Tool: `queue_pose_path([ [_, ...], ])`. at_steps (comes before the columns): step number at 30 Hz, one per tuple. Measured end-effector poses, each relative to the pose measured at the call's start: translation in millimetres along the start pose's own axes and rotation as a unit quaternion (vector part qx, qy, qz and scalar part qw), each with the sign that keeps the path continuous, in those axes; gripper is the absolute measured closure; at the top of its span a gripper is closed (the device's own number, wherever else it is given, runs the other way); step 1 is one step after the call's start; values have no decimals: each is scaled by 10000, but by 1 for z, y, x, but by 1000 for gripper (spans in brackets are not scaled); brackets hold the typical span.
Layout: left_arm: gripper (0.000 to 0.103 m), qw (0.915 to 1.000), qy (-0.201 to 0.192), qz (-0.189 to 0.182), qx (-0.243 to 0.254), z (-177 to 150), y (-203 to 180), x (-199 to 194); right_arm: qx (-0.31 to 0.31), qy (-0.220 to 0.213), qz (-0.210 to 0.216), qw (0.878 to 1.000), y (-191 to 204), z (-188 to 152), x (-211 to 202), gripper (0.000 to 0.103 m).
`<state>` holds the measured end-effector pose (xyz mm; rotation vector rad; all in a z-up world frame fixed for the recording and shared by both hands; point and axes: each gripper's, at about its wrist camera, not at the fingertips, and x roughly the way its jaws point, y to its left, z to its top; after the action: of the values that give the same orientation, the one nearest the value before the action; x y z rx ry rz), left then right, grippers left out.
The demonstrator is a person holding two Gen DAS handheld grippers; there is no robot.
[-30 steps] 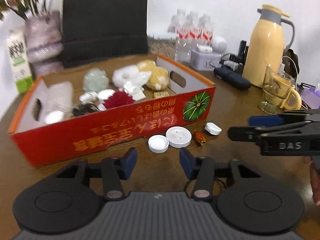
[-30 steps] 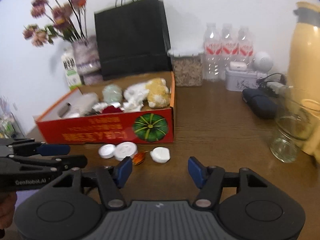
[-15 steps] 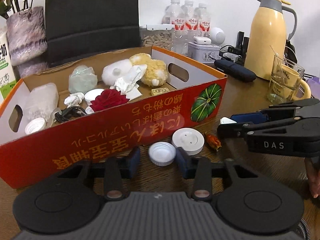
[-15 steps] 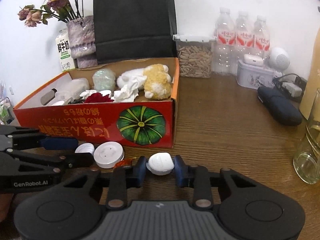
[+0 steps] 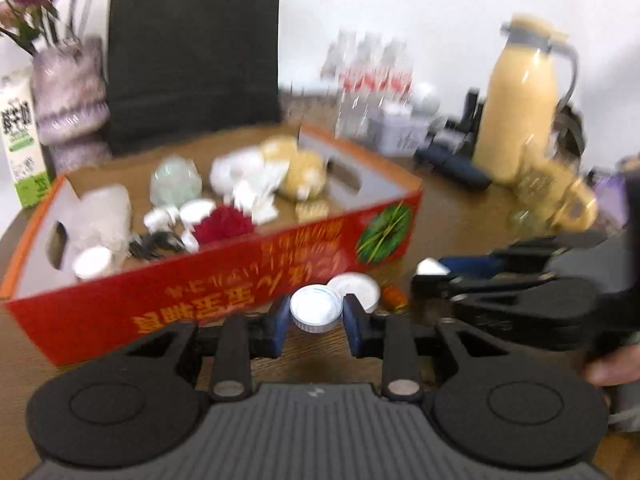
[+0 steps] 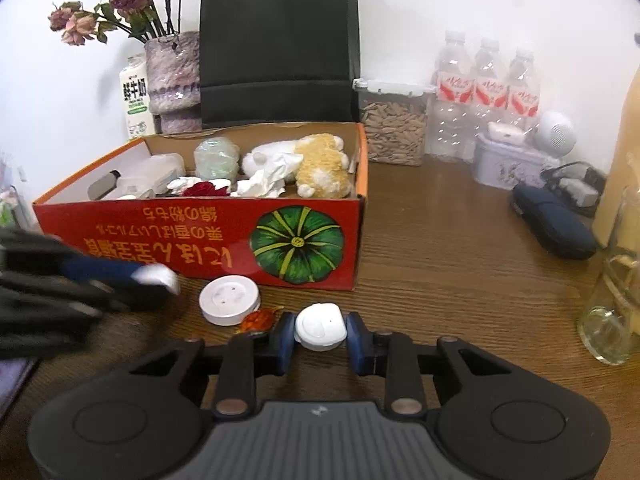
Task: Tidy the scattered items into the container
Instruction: 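Carry both white caps over the cardboard box and open both tools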
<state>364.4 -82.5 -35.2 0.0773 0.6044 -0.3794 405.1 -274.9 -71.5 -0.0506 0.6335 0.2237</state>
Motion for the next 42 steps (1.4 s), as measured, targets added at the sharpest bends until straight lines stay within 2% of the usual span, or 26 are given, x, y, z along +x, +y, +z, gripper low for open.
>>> queue_pose_path([
  [6,74,9978,-614,-95,-235,5,0,-98,-6,-523,118,9986,12,8,-66,77],
  [13,73,9932,-1128,-187,-227,9,-8,-179,-452,-1243,461,9901,49,18,-155,77],
  [18,73,9915,-1295,109,-31,-13,-12,-226,-986,-1727,384,9793,71,10,-215,77],
  [20,73,9907,-1341,218,-50,-27,-13,-242,-1140,-1735,294,9778,79,0,-231,77],
  [23,73,9887,-1389,506,-229,-49,-16,-263,-1268,-1591,426,9782,86,-22,-249,77],
  [27,73,9846,-1420,975,-312,-80,-30,-283,-1142,-1405,613,9816,93,-52,-270,77],
  [30,73,9825,-1349,1188,-491,-99,-37,-287,-696,-1240,754,9870,93,-71,-280,76],
  [32,73,9872,-1097,981,-609,-108,-35,-280,-203,-1146,840,9896,92,-84,-283,77],
  [34,73,9910,-766,696,-843,-115,-30,-268,128,-1207,673,9903,96,-98,-286,76],
  [35,73,9917,-661,678,-872,-115,-28,-262,163,-1232,562,9907,100,-104,-286,76],
  [37,73,9916,-586,758,-869,-117,-25,-256,187,-1194,557,9911,106,-111,-283,77],
  [42,73,9919,-576,666,-916,-118,-18,-250,150,-1072,523,9927,108,-113,-274,77],
])
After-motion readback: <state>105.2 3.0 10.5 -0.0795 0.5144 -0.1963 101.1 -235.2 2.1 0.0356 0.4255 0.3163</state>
